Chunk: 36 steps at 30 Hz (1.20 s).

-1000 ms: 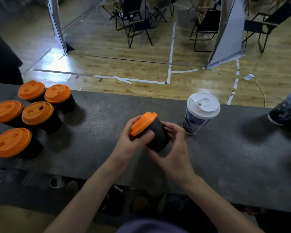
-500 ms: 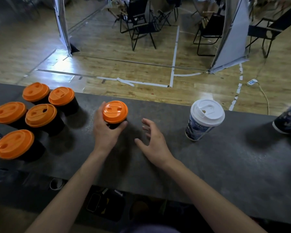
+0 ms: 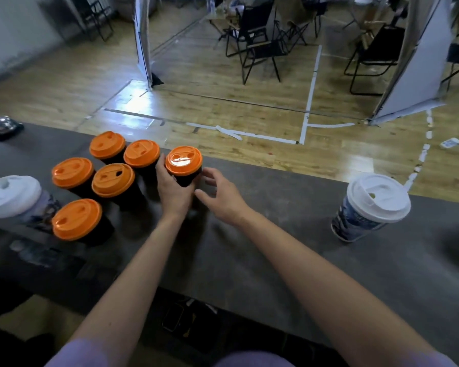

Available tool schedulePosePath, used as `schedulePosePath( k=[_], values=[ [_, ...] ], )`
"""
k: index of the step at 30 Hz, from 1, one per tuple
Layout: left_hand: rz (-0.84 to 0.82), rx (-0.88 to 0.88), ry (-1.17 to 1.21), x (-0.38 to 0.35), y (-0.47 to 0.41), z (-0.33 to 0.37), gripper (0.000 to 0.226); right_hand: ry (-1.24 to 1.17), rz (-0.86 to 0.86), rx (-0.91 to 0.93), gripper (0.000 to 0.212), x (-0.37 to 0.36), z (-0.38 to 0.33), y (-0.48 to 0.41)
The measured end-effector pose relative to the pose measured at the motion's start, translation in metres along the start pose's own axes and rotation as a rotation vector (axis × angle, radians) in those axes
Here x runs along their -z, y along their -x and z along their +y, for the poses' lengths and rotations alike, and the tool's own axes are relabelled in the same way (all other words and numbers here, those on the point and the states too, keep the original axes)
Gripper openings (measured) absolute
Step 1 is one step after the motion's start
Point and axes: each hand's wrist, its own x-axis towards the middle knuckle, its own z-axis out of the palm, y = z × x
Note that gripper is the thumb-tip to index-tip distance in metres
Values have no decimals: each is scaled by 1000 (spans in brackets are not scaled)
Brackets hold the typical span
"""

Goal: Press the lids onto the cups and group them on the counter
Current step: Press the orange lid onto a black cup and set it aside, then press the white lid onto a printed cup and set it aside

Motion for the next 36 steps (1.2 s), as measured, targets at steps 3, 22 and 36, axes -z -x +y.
schedulePosePath(
  k=[3,22,36],
  values=[
    [-23,80,58,3,15,0,105,-53,19,-31,57,-5,2,3],
    [-994,-178,483,-111,152,172,84,-83,762,-151,46,156,98,238],
    [-791,56,747,-104,194,154,49,-210,696,-107,91,126,84,201]
  ],
)
